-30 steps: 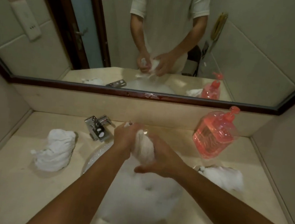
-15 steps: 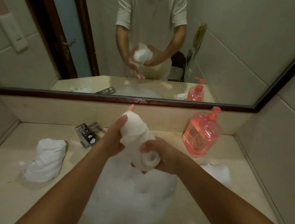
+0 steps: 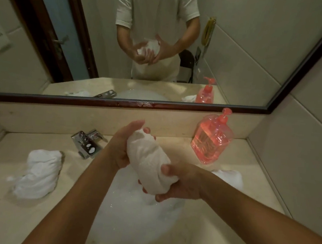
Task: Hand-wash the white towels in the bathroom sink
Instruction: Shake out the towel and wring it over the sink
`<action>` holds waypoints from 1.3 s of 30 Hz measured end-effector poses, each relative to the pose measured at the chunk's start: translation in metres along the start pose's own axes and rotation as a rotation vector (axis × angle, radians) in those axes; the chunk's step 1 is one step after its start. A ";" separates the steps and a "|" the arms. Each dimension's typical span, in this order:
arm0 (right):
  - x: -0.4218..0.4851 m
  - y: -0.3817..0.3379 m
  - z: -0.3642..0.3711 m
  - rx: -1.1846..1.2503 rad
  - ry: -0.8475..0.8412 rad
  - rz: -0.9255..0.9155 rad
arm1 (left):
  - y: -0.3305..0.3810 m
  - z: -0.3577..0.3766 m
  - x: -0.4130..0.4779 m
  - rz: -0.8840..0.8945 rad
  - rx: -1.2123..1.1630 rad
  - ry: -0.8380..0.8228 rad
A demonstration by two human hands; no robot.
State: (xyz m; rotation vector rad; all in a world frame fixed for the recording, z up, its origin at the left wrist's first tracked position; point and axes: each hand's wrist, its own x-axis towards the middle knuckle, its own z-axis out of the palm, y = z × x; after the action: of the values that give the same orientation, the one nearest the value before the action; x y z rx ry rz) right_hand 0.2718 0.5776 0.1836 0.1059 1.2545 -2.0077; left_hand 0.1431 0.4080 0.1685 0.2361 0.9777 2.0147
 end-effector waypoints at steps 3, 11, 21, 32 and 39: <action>-0.008 -0.012 0.013 -0.277 0.210 0.071 | 0.003 0.016 -0.007 0.051 0.222 0.178; 0.044 0.020 0.009 -0.502 0.577 0.042 | -0.014 0.006 0.002 0.219 0.773 0.549; 0.063 0.042 -0.010 -0.497 0.603 0.031 | -0.037 -0.004 0.011 0.250 0.936 0.669; 0.049 0.012 -0.017 -1.405 0.698 -0.092 | -0.043 0.017 0.016 0.135 0.177 0.963; 0.034 0.000 -0.027 -1.137 0.696 -0.087 | -0.027 0.006 0.008 0.063 0.469 0.503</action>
State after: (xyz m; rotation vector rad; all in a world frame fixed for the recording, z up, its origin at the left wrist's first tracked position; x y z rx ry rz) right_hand 0.2391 0.5807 0.1551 0.1968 2.6832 -1.0457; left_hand 0.1579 0.4261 0.1523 0.0024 1.7795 1.9127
